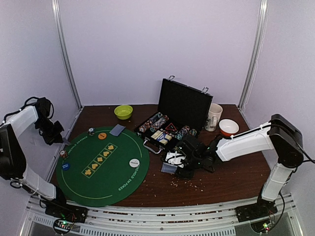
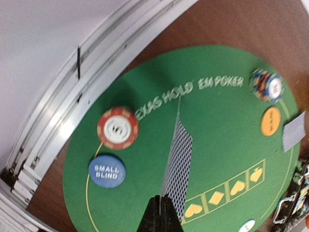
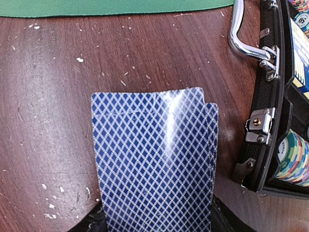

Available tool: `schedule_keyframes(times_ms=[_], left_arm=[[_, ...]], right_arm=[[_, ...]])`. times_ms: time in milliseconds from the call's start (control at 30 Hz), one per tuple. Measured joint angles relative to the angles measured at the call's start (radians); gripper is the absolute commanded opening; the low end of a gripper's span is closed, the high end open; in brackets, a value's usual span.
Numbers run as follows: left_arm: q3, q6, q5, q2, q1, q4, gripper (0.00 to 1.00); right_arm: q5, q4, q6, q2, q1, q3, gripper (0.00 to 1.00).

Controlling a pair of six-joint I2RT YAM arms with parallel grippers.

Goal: Distribute texas hold em gaming equipment
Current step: Distribute the poker card in the small blind area.

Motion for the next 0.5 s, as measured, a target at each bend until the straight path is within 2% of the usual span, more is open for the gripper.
schedule_keyframes(times_ms=[100, 233, 500], left_arm=[[-0.076, 0.000, 0.006, -0.052, 0.000, -0.058, 0.00], [-0.080, 0.026, 0.013, -0.100, 0.000, -0.119, 0.00], [-0.095, 0.146, 0.027, -0.049, 0.000, -0.224, 0.00]], right_arm=[[0.000, 0.000, 0.000, 0.000, 0.000, 0.000, 0.60], [0.000, -0.001, 0.000, 0.000, 0.000, 0.000, 0.60], [0.000, -0.001, 0.000, 0.000, -0.001, 0.000, 0.60]])
